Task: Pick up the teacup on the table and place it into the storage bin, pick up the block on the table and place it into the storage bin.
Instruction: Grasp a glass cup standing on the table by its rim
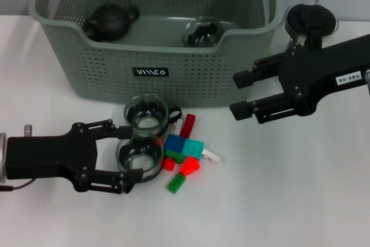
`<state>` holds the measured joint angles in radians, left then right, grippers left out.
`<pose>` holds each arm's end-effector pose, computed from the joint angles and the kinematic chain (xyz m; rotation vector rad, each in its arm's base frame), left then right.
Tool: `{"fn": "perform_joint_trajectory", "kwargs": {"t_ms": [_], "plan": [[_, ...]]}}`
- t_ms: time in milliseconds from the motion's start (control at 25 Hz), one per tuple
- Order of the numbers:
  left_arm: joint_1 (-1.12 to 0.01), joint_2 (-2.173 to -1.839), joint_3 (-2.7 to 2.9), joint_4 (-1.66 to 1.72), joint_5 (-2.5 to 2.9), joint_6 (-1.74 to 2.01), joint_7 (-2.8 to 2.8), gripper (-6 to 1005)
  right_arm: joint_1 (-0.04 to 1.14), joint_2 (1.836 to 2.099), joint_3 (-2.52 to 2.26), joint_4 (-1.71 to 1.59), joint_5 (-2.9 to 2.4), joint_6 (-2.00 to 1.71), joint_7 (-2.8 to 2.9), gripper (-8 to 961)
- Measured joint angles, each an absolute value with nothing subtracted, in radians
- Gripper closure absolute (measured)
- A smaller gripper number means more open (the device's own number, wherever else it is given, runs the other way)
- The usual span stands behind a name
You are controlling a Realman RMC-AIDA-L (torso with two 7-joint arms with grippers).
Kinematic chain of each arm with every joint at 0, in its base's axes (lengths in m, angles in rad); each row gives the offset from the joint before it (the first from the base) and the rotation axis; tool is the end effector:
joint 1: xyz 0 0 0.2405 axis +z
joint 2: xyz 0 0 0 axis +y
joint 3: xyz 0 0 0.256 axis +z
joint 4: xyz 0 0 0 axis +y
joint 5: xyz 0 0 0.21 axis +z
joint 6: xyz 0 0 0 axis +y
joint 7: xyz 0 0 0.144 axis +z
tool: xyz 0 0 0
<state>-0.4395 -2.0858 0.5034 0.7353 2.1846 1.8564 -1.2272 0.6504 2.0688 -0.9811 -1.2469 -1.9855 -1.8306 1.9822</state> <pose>-0.2864 0.2731 0.0205 -2.8488 -0.4898 -0.7394 0.1289 0.3397 0.0449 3.0755 -0.4246 -0.4281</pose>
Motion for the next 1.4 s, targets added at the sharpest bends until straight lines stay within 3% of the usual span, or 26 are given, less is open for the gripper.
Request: {"fn": "perform_joint_trajectory", "kwargs": {"t_ms": [320, 680, 1080, 1400], "plan": [[-0.451, -2.093, 0.597, 0.848, 2.209, 1.851, -1.294, 65, 0.652, 2.069, -0.98, -1.225, -1.986, -1.785, 1.986, 260], [-0.528, -2.099, 0.749, 0.951, 2.333, 1.813, -1.495, 64, 0.658, 2.046, -0.975, -1.203, -2.022, -1.806, 1.989, 261], [-0.571, -2.161, 0.966, 1.124, 2.414, 1.768, -1.702, 64, 0.661, 2.032, -0.931, -1.183, -2.022, -1.797, 1.951, 262], [-0.592, -2.166, 1.066, 1.151, 2.434, 1.707, -1.841, 64, 0.661, 2.023, -0.928, -1.161, -2.022, -1.788, 1.941, 263]]}}
